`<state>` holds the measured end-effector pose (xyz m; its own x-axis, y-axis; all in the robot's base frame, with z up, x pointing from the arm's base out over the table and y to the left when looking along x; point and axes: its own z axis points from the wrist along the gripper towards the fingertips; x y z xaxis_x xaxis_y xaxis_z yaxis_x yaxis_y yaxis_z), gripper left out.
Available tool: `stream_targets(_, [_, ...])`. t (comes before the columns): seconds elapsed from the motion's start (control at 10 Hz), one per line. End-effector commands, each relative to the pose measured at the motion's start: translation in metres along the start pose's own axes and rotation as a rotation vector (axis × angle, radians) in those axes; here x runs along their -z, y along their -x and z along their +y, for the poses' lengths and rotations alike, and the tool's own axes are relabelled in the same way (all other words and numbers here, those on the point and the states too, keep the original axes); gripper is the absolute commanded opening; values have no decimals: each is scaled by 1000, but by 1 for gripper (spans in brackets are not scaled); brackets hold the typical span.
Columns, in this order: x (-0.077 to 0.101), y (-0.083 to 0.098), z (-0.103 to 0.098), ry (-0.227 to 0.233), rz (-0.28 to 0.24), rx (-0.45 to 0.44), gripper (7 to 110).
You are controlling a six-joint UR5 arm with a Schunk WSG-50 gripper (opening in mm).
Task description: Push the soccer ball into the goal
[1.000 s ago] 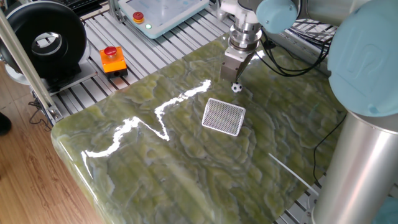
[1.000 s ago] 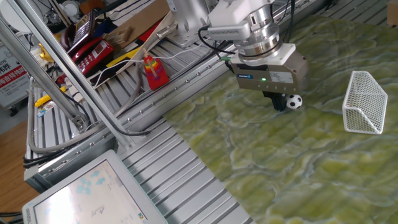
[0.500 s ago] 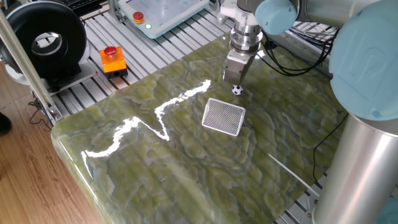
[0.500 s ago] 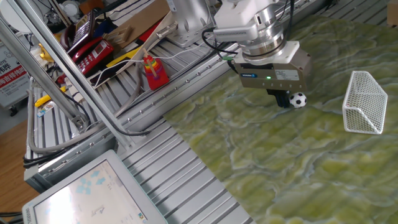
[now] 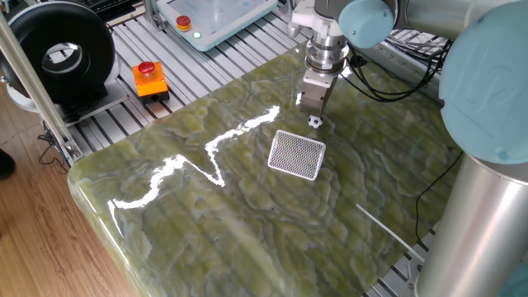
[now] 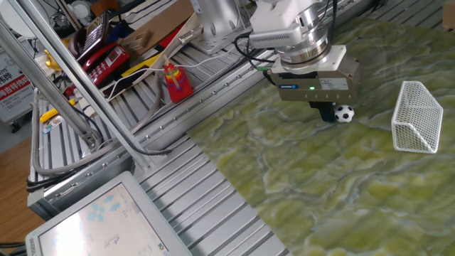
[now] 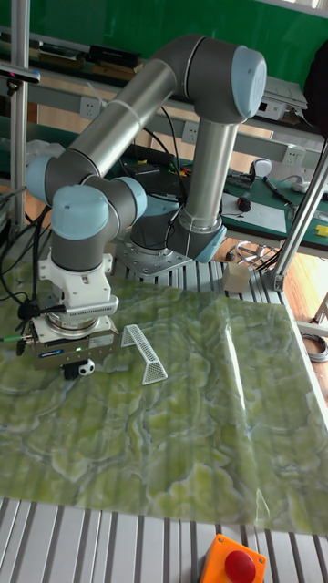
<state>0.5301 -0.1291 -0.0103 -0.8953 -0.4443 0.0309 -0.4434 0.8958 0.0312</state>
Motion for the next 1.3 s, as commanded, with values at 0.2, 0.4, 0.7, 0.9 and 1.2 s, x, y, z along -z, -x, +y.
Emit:
stream_targets(0.2, [-1, -2, 15, 40, -3, -53, 7])
stream_targets(0.4, [-2, 0, 21, 61, -13, -81, 7])
stream_targets(0.7, [-2, 2, 25, 77, -23, -111, 7])
stream_targets(0.9, [-2, 4, 27, 78, -32, -105, 7])
stream_targets(1.2, [-2, 7, 30, 88, -47, -89, 7])
